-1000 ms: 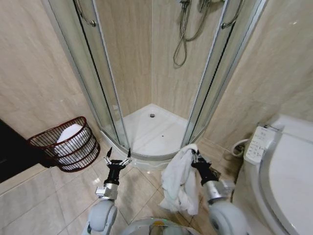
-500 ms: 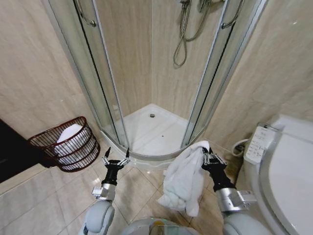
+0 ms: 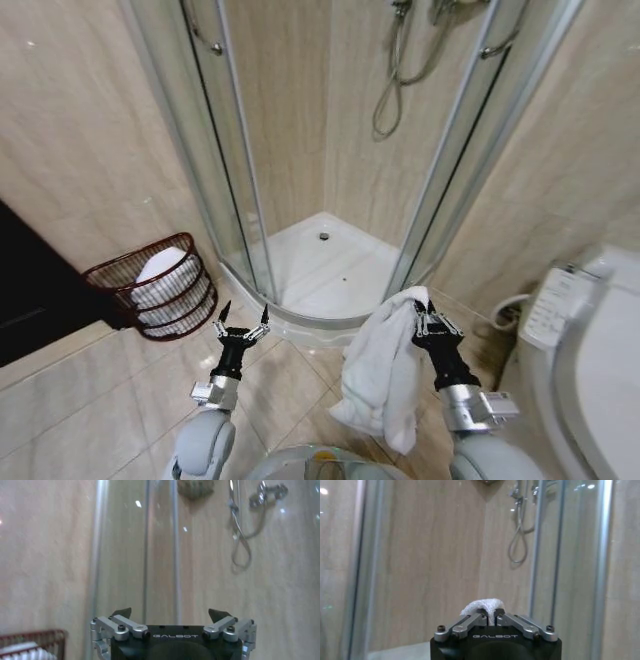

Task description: Discard the used towel into the hamper.

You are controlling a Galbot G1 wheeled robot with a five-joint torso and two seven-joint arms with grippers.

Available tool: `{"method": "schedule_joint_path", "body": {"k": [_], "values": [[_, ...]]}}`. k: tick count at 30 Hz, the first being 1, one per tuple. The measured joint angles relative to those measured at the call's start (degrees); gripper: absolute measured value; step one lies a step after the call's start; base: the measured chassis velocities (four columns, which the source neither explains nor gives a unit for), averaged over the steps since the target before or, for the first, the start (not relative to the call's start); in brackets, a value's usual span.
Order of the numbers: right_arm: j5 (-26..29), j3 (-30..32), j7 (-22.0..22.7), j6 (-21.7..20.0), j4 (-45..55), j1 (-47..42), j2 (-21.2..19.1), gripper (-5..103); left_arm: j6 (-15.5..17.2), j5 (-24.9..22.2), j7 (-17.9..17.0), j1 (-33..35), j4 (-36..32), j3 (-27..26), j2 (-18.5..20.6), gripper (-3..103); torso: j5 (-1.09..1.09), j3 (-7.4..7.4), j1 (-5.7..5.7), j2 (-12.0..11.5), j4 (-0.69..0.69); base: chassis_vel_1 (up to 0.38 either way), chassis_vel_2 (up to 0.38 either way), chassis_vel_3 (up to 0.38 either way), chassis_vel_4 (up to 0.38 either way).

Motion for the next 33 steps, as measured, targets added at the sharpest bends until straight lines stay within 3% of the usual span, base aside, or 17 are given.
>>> {"method": "schedule_joint_path", "body": {"k": [6,12,18,21,23,30,31,33], "values": [[-1.0,-0.55,-0.48,1.13,-1.31,0.14,0.29,5,-0.65,-0.42,-0.05,0.09,-0.23,0.49,-0.01,100,0.01,0.0,0.0,0.0,-0.01,0.061,0.133,0.016,-0.112],[-2.03,-0.69,-0.98,1.95,-1.99,0.18,0.37,5,1.23,0.08,0.05,0.72,-1.11,0.76,0.0,100,0.0,0.0,0.0,0.0,-0.02,0.091,0.183,-0.1,-0.198],[-3.84,-1.25,-1.57,2.73,-2.14,-0.31,0.63,5,2.07,0.46,0.05,1.02,-1.31,0.87,-0.11,100,0.05,0.01,0.0,0.0,-0.01,0.169,0.32,-0.168,-0.296],[-4.44,-1.83,-1.78,3.07,-2.18,-0.52,0.86,5,2.09,0.9,0.04,1.23,-1.33,1.24,-0.28,100,-0.04,0.0,0.0,0.0,0.0,0.199,0.396,-0.164,-0.32],[-4.58,-1.96,-1.78,3.39,-2.22,-0.55,0.89,5,2.05,1.1,0.0,1.28,-1.27,1.37,-0.34,100,0.05,0.01,0.01,0.0,-0.01,0.238,0.389,-0.168,-0.309],[-4.24,-1.93,-1.86,5.21,-2.51,-0.5,0.85,5,1.94,1.65,-0.06,1.17,-1.11,1.39,-0.36,100,-0.08,0.01,0.01,0.0,-0.02,0.211,0.34,-0.112,-0.212],[-4.15,-2.02,-1.88,5.43,-2.66,-0.39,0.9,5,1.94,1.82,-0.06,1.08,-1.09,1.4,-0.43,100,0.03,0.01,0.01,-0.01,0.0,0.131,0.143,0.02,-0.08],[-4.12,-2.09,-1.88,5.5,-2.77,-0.33,0.92,5,1.94,1.88,-0.06,1.06,-1.09,1.44,-0.47,100,0.02,0.01,0.01,-0.01,0.01,0.131,0.143,0.057,-0.028]]}}
